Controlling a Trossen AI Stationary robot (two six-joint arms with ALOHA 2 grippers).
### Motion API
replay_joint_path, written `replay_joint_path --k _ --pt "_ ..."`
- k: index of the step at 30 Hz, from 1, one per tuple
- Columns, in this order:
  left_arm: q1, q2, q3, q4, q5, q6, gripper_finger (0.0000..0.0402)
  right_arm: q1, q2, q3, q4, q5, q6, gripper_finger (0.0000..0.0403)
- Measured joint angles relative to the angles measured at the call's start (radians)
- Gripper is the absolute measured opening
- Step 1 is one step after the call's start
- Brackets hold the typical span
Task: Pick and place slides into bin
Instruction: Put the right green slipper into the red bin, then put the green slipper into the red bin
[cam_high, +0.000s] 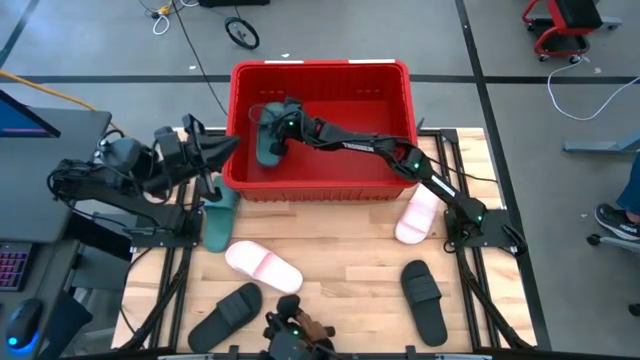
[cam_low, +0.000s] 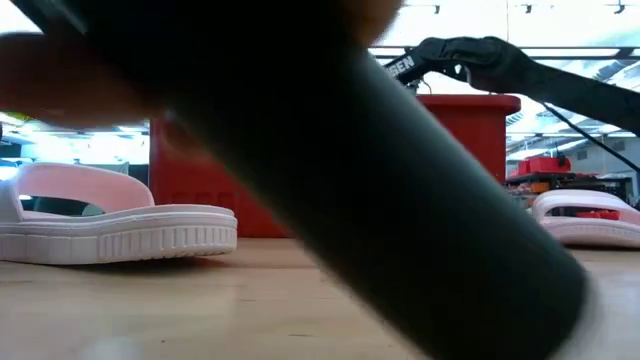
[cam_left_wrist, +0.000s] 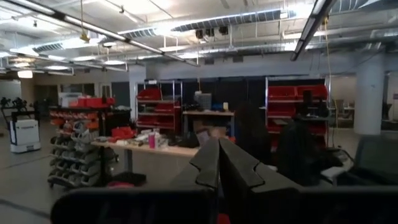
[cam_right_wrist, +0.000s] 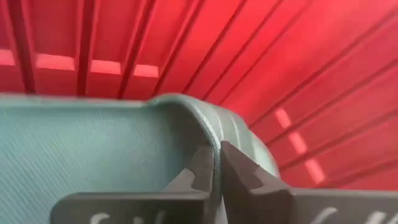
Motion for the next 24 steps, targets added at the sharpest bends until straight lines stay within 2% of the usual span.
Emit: replay_joint_path --k 7,13,19,21,24 --pt "0.000 0.030 0.000 -0.017 0.000 -0.037 0.0010 -0.031 -0.005 0.014 -0.024 -0.129 0.115 0.0075" --pt "0.000 0.044 0.000 -0.030 -0.001 -0.038 0.0020 -0.048 -0.012 0.019 -0.011 -0.134 0.132 0.0137" --pt "0.000 0.044 0.000 -0.070 -0.136 -0.046 0.0010 -0.052 -0.080 0.018 -0.028 -0.144 0.178 0.0177" --pt "-0.002 0.044 0.000 -0.140 -0.206 -0.093 0.0008 -0.044 -0.138 0.018 -0.093 -0.142 0.201 0.0182" --pt "-0.013 0.042 0.000 -0.322 -0.222 -0.232 0.0007 -0.022 -0.261 0.018 -0.232 -0.146 0.234 0.0184"
